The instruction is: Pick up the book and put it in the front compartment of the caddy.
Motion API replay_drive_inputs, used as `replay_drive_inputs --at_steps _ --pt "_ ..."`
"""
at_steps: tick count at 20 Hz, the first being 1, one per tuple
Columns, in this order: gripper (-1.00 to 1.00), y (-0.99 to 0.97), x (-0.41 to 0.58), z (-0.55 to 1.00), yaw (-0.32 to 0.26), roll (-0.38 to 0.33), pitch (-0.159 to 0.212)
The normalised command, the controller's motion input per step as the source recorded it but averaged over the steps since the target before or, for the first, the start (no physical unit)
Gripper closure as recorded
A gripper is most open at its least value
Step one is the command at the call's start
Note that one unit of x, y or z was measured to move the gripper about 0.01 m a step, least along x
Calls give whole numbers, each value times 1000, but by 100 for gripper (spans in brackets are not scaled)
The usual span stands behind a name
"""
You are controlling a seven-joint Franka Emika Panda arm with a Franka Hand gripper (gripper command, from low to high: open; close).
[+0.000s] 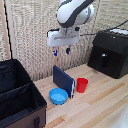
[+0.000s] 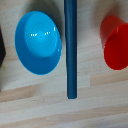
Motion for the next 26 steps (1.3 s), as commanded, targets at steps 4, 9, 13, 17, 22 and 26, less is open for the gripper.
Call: replay_drive_inputs --at_steps 4,9,13,17,22,26 --pt "-100 -53 -89 -274 9 37 49" --pt "-100 -34 -23 -348 15 33 67" --pt "-100 -81 14 -379 29 43 42" --pt "-100 -100 97 -411 51 26 1" --pt "-100 -70 100 -369 60 0 0" --pt "-100 -136 85 -390 73 0 0"
